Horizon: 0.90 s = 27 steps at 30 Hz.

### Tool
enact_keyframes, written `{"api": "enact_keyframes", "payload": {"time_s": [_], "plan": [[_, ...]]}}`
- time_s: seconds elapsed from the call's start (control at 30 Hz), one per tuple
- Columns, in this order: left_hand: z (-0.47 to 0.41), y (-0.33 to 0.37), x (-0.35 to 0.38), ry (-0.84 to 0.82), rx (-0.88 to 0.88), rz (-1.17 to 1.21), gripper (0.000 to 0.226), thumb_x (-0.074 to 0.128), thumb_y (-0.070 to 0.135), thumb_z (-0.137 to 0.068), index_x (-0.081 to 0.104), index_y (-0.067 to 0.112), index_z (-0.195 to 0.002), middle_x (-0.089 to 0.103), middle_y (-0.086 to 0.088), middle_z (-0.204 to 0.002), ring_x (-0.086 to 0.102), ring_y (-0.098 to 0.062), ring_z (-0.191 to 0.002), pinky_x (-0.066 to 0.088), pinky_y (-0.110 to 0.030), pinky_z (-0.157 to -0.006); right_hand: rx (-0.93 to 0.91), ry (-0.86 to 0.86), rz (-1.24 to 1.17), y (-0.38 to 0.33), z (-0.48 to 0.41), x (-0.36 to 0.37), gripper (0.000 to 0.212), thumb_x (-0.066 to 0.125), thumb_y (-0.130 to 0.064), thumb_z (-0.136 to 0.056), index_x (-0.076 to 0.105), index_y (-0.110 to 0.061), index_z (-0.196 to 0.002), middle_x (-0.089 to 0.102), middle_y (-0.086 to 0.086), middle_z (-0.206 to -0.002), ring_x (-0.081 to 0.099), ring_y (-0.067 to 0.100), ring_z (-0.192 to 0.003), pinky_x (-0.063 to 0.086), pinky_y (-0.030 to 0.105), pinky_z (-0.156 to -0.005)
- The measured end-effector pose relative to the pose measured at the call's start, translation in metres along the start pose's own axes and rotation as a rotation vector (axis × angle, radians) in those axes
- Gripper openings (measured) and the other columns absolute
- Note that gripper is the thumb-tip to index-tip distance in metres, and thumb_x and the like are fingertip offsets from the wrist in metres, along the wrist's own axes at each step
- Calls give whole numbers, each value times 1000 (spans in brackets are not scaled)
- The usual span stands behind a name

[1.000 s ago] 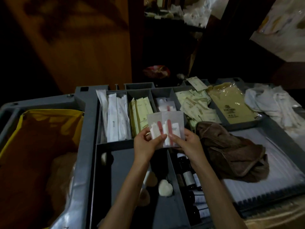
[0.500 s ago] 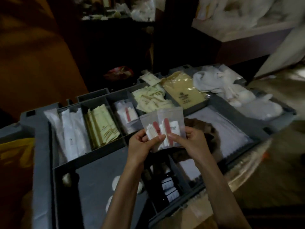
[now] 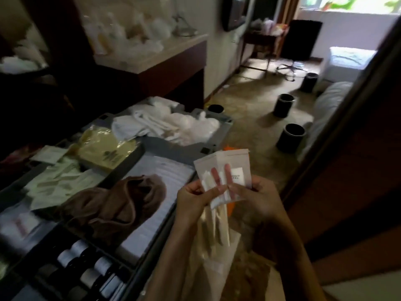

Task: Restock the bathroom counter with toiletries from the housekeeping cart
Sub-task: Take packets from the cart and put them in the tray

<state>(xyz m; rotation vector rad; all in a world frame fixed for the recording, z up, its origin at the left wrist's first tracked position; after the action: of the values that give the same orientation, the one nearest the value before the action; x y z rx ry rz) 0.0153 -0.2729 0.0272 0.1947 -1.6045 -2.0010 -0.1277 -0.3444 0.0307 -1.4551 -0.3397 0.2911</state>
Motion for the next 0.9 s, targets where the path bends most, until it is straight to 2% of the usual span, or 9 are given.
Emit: {"api": "enact_keyframes", "payload": {"time_s": [0.1, 0.2, 0.27, 0.33, 0.4, 0.53, 0.6, 0.7, 0.9], "plan": [[5, -14, 46, -121, -34, -125, 23, 77, 11, -77, 73, 11, -100, 76, -6, -91, 72, -14, -79, 59, -28, -69, -49, 97, 46, -5, 19, -48, 18, 70, -4, -82, 72, 0, -98, 76, 8, -87, 72, 21, -79, 54, 25, -66], [14, -27, 88, -190, -5, -172, 15, 77, 11, -77, 72, 20, -88, 75, 0, -86, 70, -3, -68, 53, -15, -56, -55, 185, -8, -10, 46, -93, 19, 69, -4, -79, 72, -2, -98, 76, 10, -89, 73, 23, -81, 57, 27, -67], [23, -37, 118, -250, 7, -205, 16, 77, 12, -77, 70, 22, -88, 74, 9, -82, 69, 2, -69, 52, -13, -57, -60, 250, 3, -12, 65, -119, 15, 67, -2, -80, 72, -3, -95, 76, 6, -87, 73, 18, -77, 56, 22, -64], [35, -46, 148, -338, -11, -211, 18, 75, 13, -79, 70, 22, -94, 74, 13, -79, 70, 0, -74, 53, -14, -60, -76, 337, 10, -13, 86, -146, 12, 66, -2, -82, 71, -4, -93, 75, 4, -85, 72, 15, -76, 55, 19, -62], [47, -57, 177, -436, -47, -201, 17, 73, 14, -80, 70, 21, -96, 75, 11, -80, 71, -4, -78, 56, -18, -65, -92, 441, 46, -12, 107, -172, 11, 68, -7, -82, 71, -6, -92, 75, 4, -86, 72, 16, -78, 57, 21, -65], [71, -79, 227, -584, -81, -248, 34, 75, 36, -69, 67, 25, -100, 74, 4, -93, 69, -9, -88, 55, -26, -76, -95, 602, 8, -3, 141, -216, 18, 70, -12, -79, 71, -3, -95, 75, 5, -88, 73, 18, -81, 56, 22, -66], [78, -87, 247, -624, -84, -280, 32, 75, 35, -73, 66, 25, -102, 71, 10, -89, 67, 0, -81, 53, -19, -70, -94, 655, -3, 1, 152, -230, 20, 71, -17, -76, 71, -3, -91, 75, 7, -86, 72, 19, -79, 55, 22, -66], [85, -96, 273, -686, -70, -294, 13, 73, 24, -81, 64, 29, -89, 69, 15, -74, 64, 9, -67, 47, -8, -54, -69, 747, -20, 4, 167, -253, 24, 74, -25, -69, 72, -9, -88, 75, 5, -84, 72, 20, -79, 56, 26, -69], [98, -115, 325, -853, -99, -317, 12, 74, 19, -81, 68, 23, -90, 71, 19, -69, 65, 6, -65, 51, -10, -56, -61, 886, -40, 0, 201, -292, 15, 73, -14, -75, 73, -8, -90, 76, 6, -84, 72, 19, -78, 57, 24, -69]]}}
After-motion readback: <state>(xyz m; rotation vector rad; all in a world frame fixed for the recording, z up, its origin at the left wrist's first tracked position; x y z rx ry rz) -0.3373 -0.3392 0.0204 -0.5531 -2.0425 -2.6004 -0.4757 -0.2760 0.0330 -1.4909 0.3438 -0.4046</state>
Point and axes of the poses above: each hand's wrist, its own z-axis away from the middle knuckle, its own x-axis out of the palm, y = z × x, the point moved 4 cm from there along -z, towards the middle knuckle
